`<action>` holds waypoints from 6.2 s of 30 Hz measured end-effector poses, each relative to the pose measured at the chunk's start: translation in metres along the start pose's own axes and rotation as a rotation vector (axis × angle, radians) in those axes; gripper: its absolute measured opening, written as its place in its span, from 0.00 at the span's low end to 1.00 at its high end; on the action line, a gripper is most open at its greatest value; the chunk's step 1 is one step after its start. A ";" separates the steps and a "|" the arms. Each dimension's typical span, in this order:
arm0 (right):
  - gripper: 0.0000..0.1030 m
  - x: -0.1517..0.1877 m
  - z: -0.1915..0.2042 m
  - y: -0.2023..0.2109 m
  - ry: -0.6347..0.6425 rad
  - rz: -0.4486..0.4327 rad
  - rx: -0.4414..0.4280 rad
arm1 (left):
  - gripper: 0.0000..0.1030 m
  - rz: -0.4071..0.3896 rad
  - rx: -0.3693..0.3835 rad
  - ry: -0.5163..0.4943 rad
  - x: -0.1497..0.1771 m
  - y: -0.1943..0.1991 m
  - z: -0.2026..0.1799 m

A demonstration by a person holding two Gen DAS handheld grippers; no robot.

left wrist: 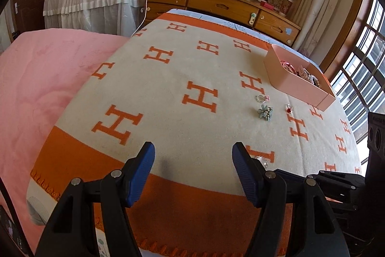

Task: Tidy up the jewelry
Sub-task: 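Grasp the round pearl-centre brooch with the right tool while the left tool grasps the blue butterfly clip, then lower the round brooch and butterfly clip into the pink box and open both tools, then move both open tools toward the two rings on the blanket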

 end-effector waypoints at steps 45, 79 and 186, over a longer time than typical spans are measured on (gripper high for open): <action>0.19 -0.014 -0.018 0.001 -0.002 -0.121 0.278 | 0.63 0.047 0.048 -0.091 -0.003 -0.010 -0.028; 0.19 -0.012 -0.109 0.065 -0.274 -0.274 0.126 | 0.13 0.066 0.052 -0.250 -0.050 -0.060 -0.128; 0.21 -0.070 -0.083 -0.003 -0.066 -0.112 0.312 | 0.59 0.147 0.219 -0.309 -0.057 -0.062 -0.088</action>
Point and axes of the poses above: each gripper's, at about its wrist camera, not at the fingertips, and y roughly against the way its jaws point, z to its left, x to its underside, the point moved 3 cm from there along -y, roughly the way its jaws point, and after that the axes turned 6 degrees about z, right-handed, at the moved point
